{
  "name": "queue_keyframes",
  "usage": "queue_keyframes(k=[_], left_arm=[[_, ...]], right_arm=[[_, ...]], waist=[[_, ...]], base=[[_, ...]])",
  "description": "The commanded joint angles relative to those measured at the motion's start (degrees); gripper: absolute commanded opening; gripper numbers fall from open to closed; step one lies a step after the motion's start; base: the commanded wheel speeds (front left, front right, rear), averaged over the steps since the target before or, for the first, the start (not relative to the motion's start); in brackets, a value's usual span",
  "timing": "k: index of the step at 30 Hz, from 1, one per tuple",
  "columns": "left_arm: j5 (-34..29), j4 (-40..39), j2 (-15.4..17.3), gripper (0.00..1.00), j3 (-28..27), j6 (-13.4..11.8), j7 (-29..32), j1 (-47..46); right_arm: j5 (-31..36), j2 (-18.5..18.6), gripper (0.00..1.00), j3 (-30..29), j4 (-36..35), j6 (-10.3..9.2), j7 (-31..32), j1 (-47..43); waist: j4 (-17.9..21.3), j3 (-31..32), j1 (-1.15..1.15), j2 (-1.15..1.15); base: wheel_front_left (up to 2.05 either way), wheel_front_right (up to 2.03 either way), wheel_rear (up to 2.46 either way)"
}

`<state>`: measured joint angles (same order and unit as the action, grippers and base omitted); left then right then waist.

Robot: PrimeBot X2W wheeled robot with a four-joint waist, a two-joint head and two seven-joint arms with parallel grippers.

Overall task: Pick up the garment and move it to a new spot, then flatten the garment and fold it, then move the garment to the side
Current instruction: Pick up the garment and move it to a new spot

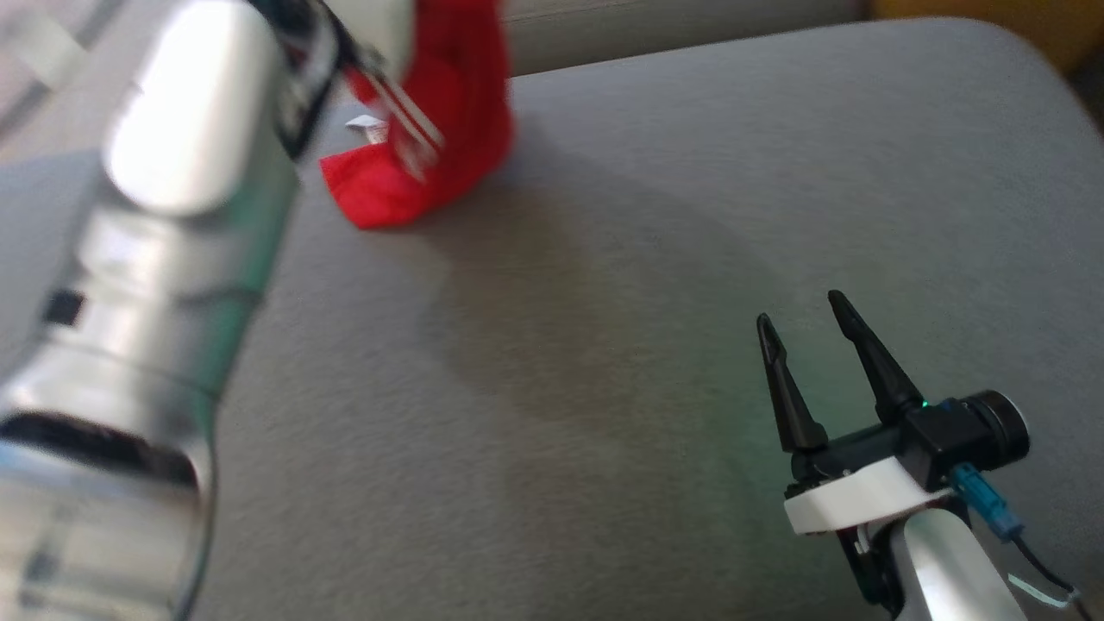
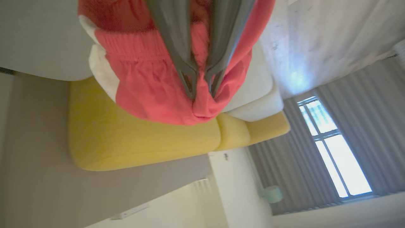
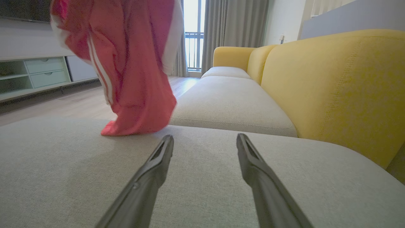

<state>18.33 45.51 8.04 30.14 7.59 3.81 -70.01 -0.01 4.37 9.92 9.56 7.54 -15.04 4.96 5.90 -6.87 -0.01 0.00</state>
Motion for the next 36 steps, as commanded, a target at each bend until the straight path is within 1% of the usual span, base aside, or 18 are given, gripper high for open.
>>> queue_keyframes(k=[1, 5, 8, 9, 12, 18, 19, 20, 21, 26, 30, 32, 33, 36], left_arm=[[1.05, -2.85, 1.83, 0.00, -0.35, -0.11, 0.49, -1.25], [5.37, -8.87, 1.06, 0.00, 4.92, -0.11, 3.18, 4.02], [7.38, -11.12, -0.28, 0.00, 8.67, -0.11, 3.96, 8.34], [8.43, -11.08, -1.42, 0.00, 10.66, -0.10, 3.94, 11.22], [9.83, -9.34, -3.17, 0.00, 12.46, -0.23, 3.05, 15.47], [11.44, -5.97, -4.95, 0.00, 15.52, -2.13, -1.82, 20.69], [12.04, -5.72, -5.04, 0.20, 15.88, -2.39, -2.37, 21.19], [12.57, -5.63, -5.08, 0.94, 16.18, -2.83, -3.08, 21.54], [12.95, -5.95, -5.11, 1.00, 16.58, -3.53, -4.08, 21.75], [15.07, -7.67, -5.14, 1.00, 17.81, -8.09, -8.83, 23.75], [15.76, -7.81, -5.09, 1.00, 16.85, -11.83, -12.41, 25.75], [16.11, -7.19, -4.31, 1.00, 16.01, -13.00, -13.11, 26.60], [16.11, -7.19, -4.31, 1.00, 16.01, -13.00, -13.11, 26.60], [16.37, -5.71, -2.22, 1.00, 14.78, -14.43, -13.06, 26.66]], right_arm=[[-0.40, -0.38, 1.00, 0.94, -2.17, -0.05, 0.04, 0.78], [-0.62, -0.91, 1.00, 1.01, -2.55, -0.05, 0.04, 1.22], [-0.95, -1.19, 1.00, 1.29, -2.82, -0.05, 0.04, 1.78], [-1.19, -1.32, 1.00, 1.59, -2.93, -0.05, 0.04, 2.24], [-1.57, -1.42, 1.00, 1.70, -3.05, -0.05, 0.04, 2.67], [-2.98, -1.47, 1.00, 1.45, -3.53, -0.05, 0.04, 2.61], [-3.01, -1.47, 1.00, 1.39, -3.49, -0.05, 0.04, 2.49], [-2.98, -1.47, 1.00, 1.31, -3.36, -0.05, 0.04, 2.32], [-2.92, -1.48, 1.00, 1.30, -3.18, -0.05, 0.04, 2.14], [-2.23, -1.48, 1.00, 1.25, -2.34, -0.05, 0.04, 0.83], [-1.47, -1.48, 1.00, 0.42, -2.25, -0.05, 0.04, -0.57], [-1.02, -1.48, 1.00, 0.20, -2.28, -0.05, 0.04, -1.21], [-1.02, -1.48, 1.00, 0.20, -2.28, -0.05, 0.04, -1.21], [-0.58, -1.31, 1.00, 0.32, -2.42, -0.05, 0.04, -1.57]], waist=[[4.67, 0.41, 0.01, 0.00], [8.46, -1.52, 0.01, 0.00], [10.71, -3.38, 0.01, 0.00], [12.01, -4.76, 0.01, 0.00], [13.37, -6.55, 0.01, 0.00], [13.42, -8.42, 0.01, 0.00], [13.24, -8.26, 0.01, 0.00], [12.97, -7.93, 0.01, 0.00], [12.69, -7.50, 0.01, 0.00], [10.64, -3.98, 0.01, 0.00], [8.09, -1.49, 0.01, 0.00], [6.79, -0.79, 0.01, 0.00], [6.79, -0.79, 0.01, 0.00], [5.54, -1.19, 0.01, 0.00]], base=[[0.00, 0.00, 0.00], [0.00, 0.00, 0.00], [0.00, 0.00, 0.00], [0.00, 0.00, 0.00], [0.00, 0.00, 0.00], [0.00, 0.00, 0.00], [0.00, 0.00, 0.00], [0.00, 0.00, 0.00], [0.00, 0.00, 0.00], [0.00, 0.00, 0.00], [0.00, 0.00, 0.00], [0.00, 0.00, 0.00], [0.00, 0.00, 0.00], [0.00, 0.00, 0.00]])
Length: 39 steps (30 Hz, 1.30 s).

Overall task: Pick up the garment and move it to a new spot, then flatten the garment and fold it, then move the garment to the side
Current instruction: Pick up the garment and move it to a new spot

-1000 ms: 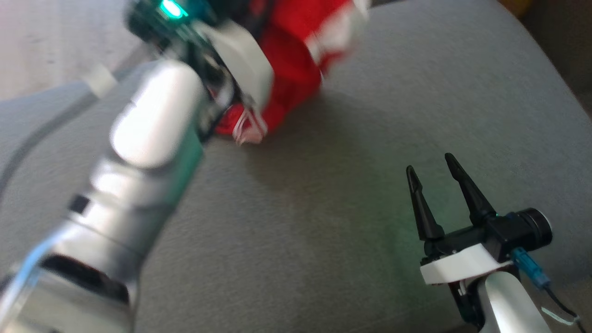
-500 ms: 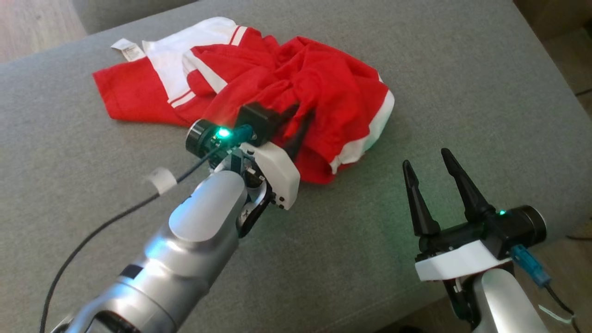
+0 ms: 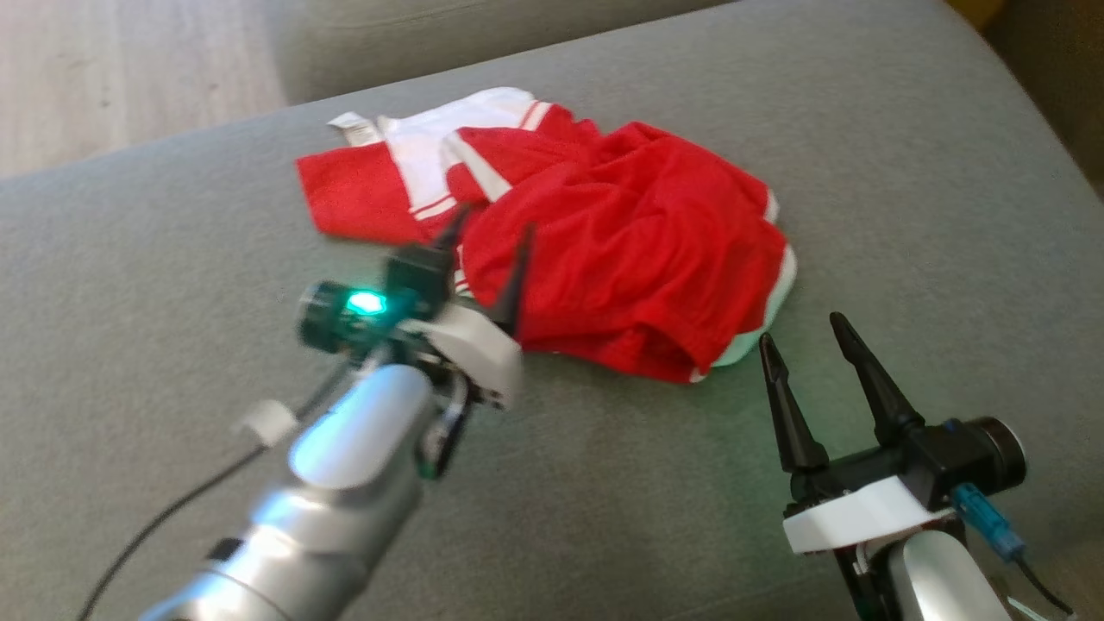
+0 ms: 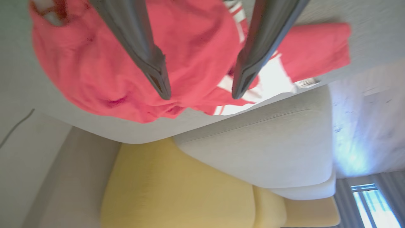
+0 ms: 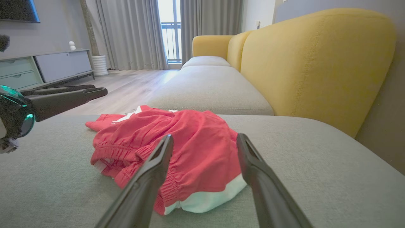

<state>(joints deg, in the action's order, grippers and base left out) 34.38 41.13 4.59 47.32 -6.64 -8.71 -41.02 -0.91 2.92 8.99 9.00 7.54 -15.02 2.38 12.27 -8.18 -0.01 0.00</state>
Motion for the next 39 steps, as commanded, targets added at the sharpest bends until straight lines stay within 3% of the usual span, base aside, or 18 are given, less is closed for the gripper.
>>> queue_keyframes(k=[1, 7, 14, 24, 25, 26, 39], left_arm=[[0.69, -0.78, 1.69, 1.00, -2.93, -0.41, -0.23, -2.62], [2.36, 4.82, 2.30, 1.00, -5.41, -0.56, 2.56, -8.98], [3.82, 15.67, 0.91, 1.00, -6.64, 2.11, 5.31, -19.13], [5.16, 28.06, -1.03, 1.00, -3.81, 7.64, 15.68, -22.09], [5.29, 28.34, -1.12, 0.33, -3.61, 8.36, 15.92, -21.96], [5.48, 28.48, -1.20, 0.00, -3.56, 8.95, 15.67, -21.90], [10.99, 22.28, -1.69, 0.00, -4.31, 13.17, 6.33, -22.55]], right_arm=[[0.38, 0.35, 1.00, 1.24, -1.98, -0.05, 0.02, 1.03], [0.77, 1.70, 1.00, 0.39, -3.55, -0.05, 0.02, 2.39], [0.46, 1.75, 1.00, 0.38, -4.18, -0.05, 0.02, 6.02], [0.33, 1.08, 1.00, -0.04, -4.00, -0.05, 0.02, 7.31], [0.39, 1.03, 1.00, -0.10, -4.01, -0.05, 0.02, 7.37], [0.46, 0.97, 1.00, -0.19, -4.02, -0.05, 0.02, 7.42], [0.73, 0.44, 1.00, -0.28, -2.73, -0.05, 0.02, 5.66]], waist=[[-1.17, -0.42, 0.01, 0.00], [-2.14, -7.65, 0.01, 0.00], [-0.65, -15.52, 0.01, 0.00], [0.80, -17.61, 0.01, 0.00], [0.81, -17.60, 0.01, 0.00], [0.78, -17.55, 0.01, 0.00], [-1.50, -9.08, 0.01, 0.00]], base=[[0.00, 0.00, 0.00], [0.00, 0.00, 0.00], [0.00, 0.00, 0.00], [0.00, 0.00, 0.00], [0.00, 0.00, 0.00], [0.00, 0.00, 0.00], [0.00, 0.00, 0.00]])
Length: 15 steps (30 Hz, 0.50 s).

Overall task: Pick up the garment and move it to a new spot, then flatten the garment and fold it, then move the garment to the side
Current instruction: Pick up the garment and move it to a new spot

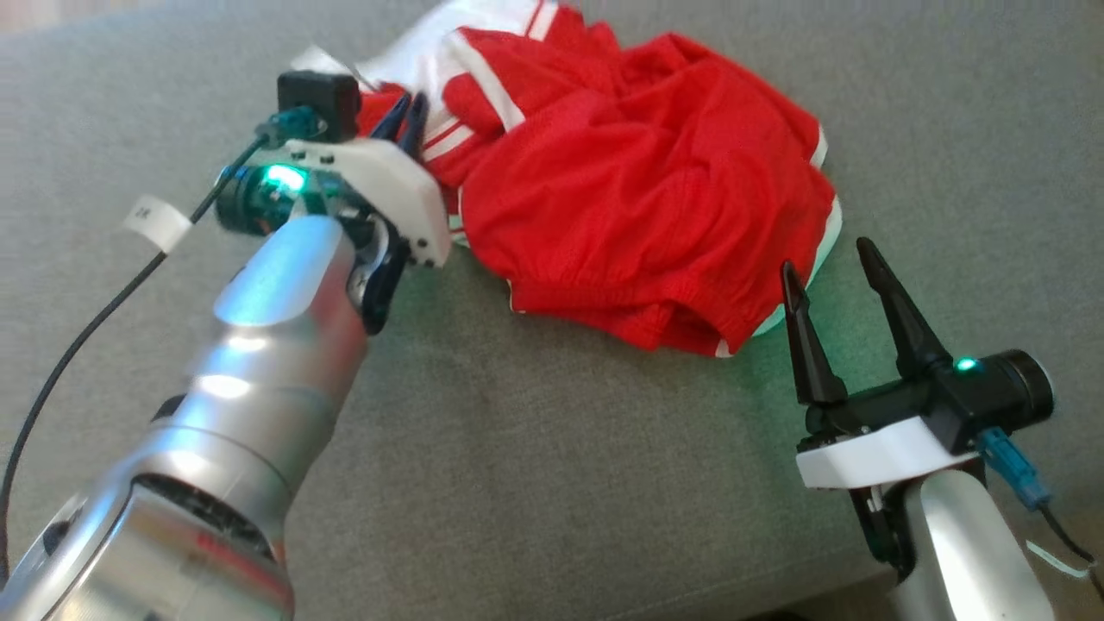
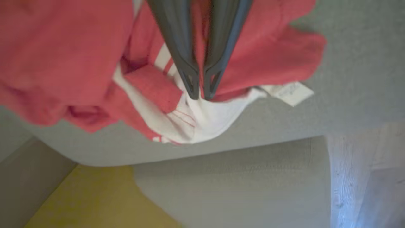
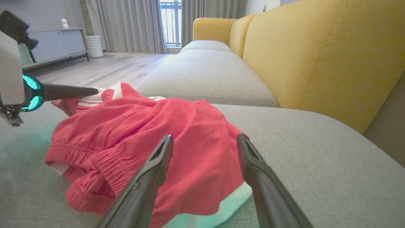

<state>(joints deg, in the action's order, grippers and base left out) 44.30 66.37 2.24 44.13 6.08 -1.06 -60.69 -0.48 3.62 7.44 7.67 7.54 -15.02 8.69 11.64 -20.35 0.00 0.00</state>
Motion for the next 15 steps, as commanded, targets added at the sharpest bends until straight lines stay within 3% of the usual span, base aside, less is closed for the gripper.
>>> queue_keyframes(k=[1, 7, 15], left_arm=[[1.64, -3.90, 0.66, 0.00, -1.13, 0.62, -1.98, -3.21], [4.24, -7.30, 1.07, 0.00, -2.23, 1.19, -4.55, -5.86], [2.91, -9.49, 7.29, 0.00, -2.17, 1.25, -5.93, -12.28]], right_arm=[[0.31, -0.28, 1.00, 1.31, -1.23, -0.05, 0.02, -0.96], [0.09, -0.42, 1.00, 1.55, -0.48, -0.05, 0.02, -2.73], [-0.32, -0.60, 1.00, 1.97, 0.58, -0.05, 0.02, -6.21]], waist=[[-1.03, 4.31, 0.00, 0.00], [-1.12, 10.02, 0.00, 0.00], [-2.61, 16.71, 0.00, 0.00]], base=[[0.00, 0.00, 0.00], [0.00, 0.00, 0.00], [0.00, 0.00, 0.00]])
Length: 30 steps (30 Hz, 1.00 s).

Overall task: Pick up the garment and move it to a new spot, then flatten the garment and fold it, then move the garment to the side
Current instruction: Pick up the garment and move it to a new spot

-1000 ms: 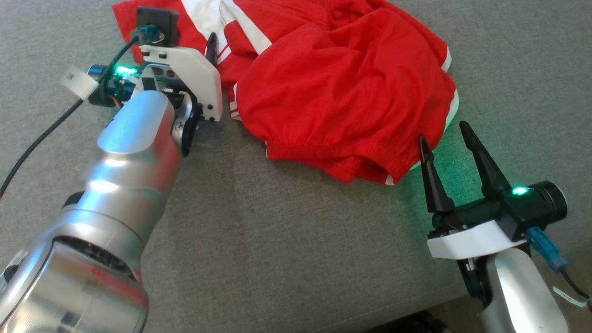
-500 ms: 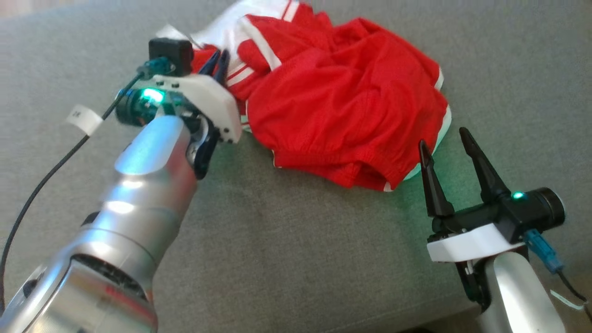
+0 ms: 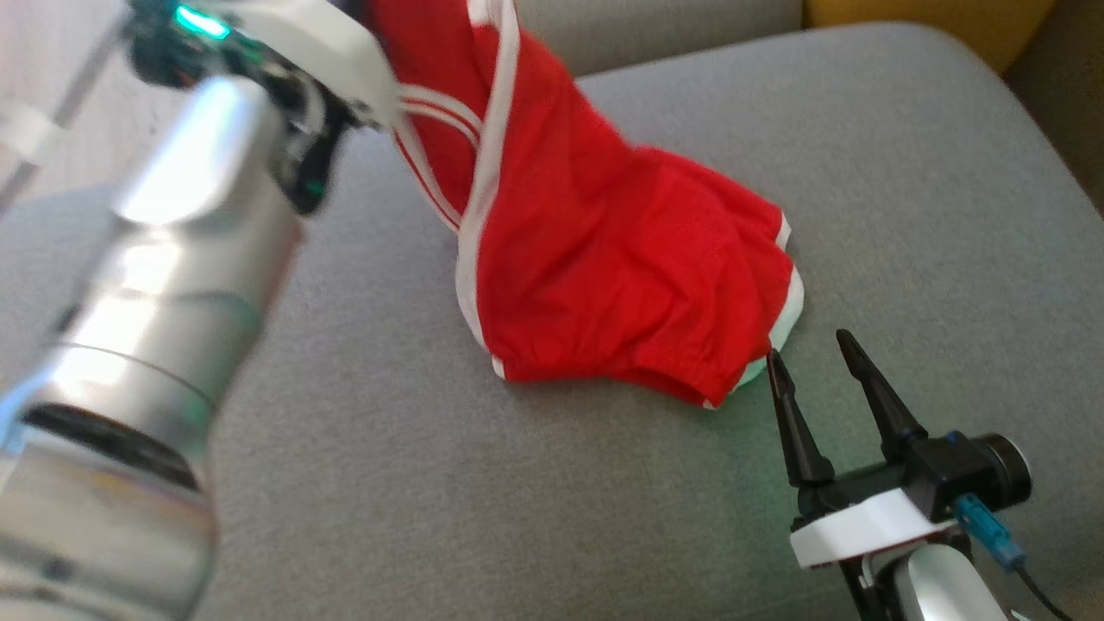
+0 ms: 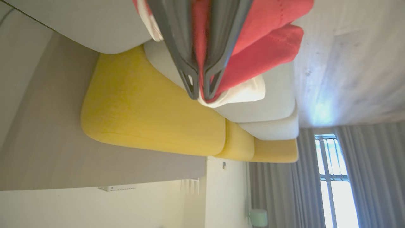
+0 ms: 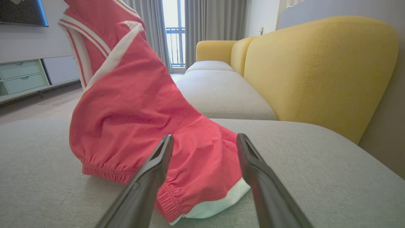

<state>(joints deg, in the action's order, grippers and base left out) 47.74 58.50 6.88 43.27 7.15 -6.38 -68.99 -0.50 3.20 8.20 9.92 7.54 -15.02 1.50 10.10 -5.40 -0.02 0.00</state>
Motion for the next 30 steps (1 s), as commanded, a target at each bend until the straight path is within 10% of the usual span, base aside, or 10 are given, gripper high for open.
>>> queue_keyframes(k=[1, 17, 30], left_arm=[[-0.96, -1.65, 3.64, 0.00, -1.27, -0.08, -0.67, -4.77], [-1.97, -3.74, 19.82, 0.00, -3.82, -4.87, -0.35, -5.94], [0.54, -3.71, 22.33, 0.00, -3.77, -5.96, 1.25, 4.49]], right_arm=[[-0.28, -0.19, 1.00, 1.11, -1.68, -0.05, 0.02, 0.68], [0.35, 0.40, 1.00, -0.29, -2.72, -0.05, 0.02, -3.16], [0.57, 2.21, 1.00, -0.32, -3.45, -0.05, 0.02, -3.31]], waist=[[-1.51, 2.19, 0.02, 0.00], [-15.00, 3.32, 0.02, 0.00], [-21.44, 0.07, 0.02, 0.00]], base=[[0.00, 0.00, 0.00], [0.00, 0.00, 0.00], [0.00, 0.00, 0.00]])
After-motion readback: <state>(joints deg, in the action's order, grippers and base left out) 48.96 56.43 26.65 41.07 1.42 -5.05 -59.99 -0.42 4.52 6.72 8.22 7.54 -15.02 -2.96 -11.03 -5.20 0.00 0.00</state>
